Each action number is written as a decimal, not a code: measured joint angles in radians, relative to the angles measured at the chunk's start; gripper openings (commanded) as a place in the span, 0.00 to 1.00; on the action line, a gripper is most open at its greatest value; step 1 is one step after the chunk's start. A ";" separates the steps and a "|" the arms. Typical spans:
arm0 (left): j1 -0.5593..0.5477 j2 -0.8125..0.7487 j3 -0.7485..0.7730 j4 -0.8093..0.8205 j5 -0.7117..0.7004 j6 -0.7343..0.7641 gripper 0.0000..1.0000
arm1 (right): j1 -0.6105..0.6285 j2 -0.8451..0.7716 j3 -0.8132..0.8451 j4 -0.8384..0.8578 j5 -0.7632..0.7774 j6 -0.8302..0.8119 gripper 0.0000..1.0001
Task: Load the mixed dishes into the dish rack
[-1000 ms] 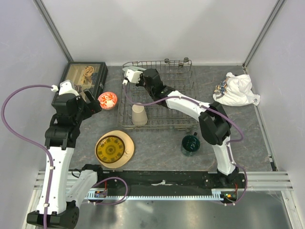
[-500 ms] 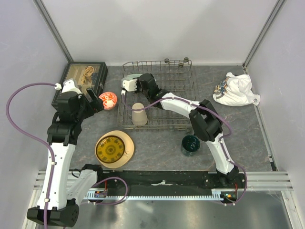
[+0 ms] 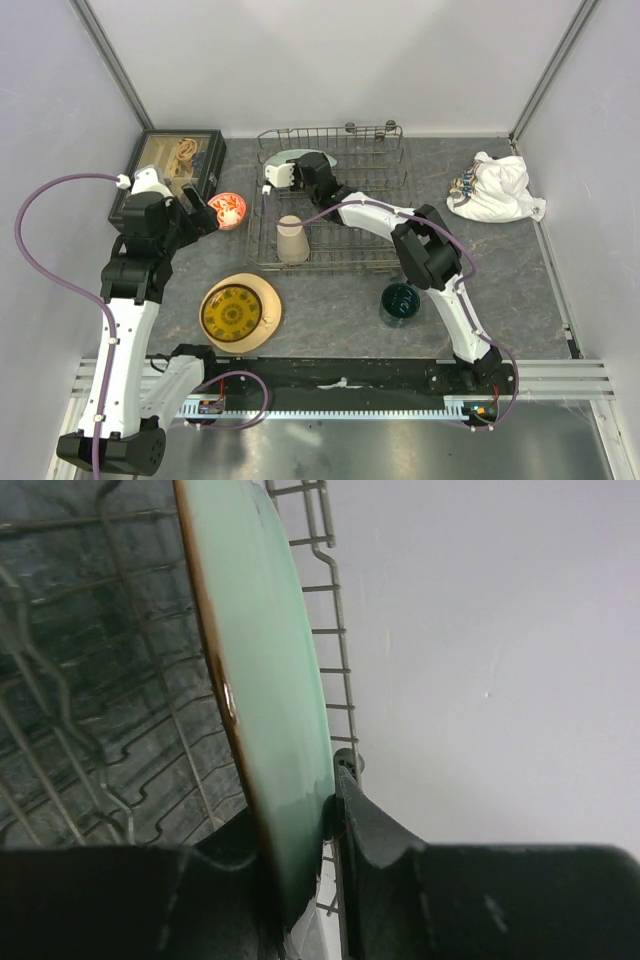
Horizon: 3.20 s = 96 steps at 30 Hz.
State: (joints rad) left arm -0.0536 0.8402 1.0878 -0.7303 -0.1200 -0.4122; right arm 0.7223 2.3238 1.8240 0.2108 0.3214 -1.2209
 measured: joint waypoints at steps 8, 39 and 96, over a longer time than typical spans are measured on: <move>0.000 0.000 -0.014 0.005 0.000 0.000 0.97 | -0.016 0.002 0.000 0.031 0.003 0.010 0.05; 0.000 0.004 -0.046 0.027 0.003 0.000 0.96 | -0.015 0.098 0.064 0.077 -0.010 0.132 0.33; 0.002 -0.059 -0.047 0.014 0.045 -0.029 0.96 | 0.060 -0.209 -0.327 0.390 -0.011 0.233 0.75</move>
State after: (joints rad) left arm -0.0521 0.7815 1.0405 -0.7166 -0.0750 -0.4408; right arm 0.7818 2.1151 1.4971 0.6010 0.3099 -0.9878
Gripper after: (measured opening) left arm 0.968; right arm 0.742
